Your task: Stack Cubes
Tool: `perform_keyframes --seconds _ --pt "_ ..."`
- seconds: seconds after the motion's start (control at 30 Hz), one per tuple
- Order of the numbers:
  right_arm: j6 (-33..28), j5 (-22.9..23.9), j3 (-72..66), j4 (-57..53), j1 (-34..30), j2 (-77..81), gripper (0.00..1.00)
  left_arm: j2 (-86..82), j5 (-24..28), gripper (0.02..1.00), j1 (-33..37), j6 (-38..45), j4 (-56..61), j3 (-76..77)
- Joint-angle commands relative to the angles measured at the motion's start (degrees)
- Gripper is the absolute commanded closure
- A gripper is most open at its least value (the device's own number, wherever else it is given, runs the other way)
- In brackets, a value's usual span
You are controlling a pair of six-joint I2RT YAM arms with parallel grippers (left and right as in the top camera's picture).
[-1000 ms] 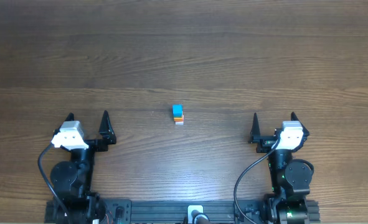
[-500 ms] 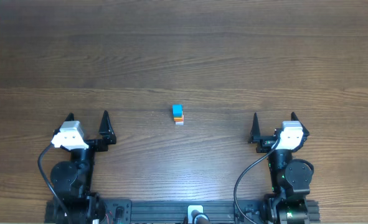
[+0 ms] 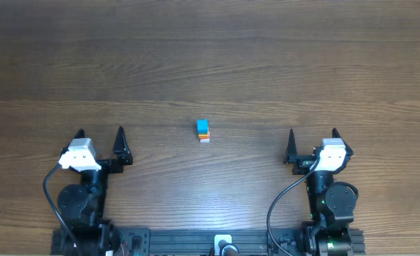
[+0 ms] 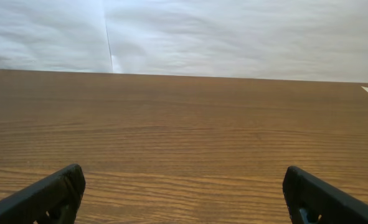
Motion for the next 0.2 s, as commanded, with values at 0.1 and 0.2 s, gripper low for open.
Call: perform_keyframes --seconds 0.1,0.2 --pt "0.15 0.52 -0.50 0.17 -0.42 -0.52 0.007 -0.28 0.37 0.018 0.26 0.85 0.11 -0.39" --pt "0.15 0.52 -0.50 0.17 -0.42 -0.52 0.009 -0.28 0.37 0.018 0.26 0.85 0.11 -0.39"
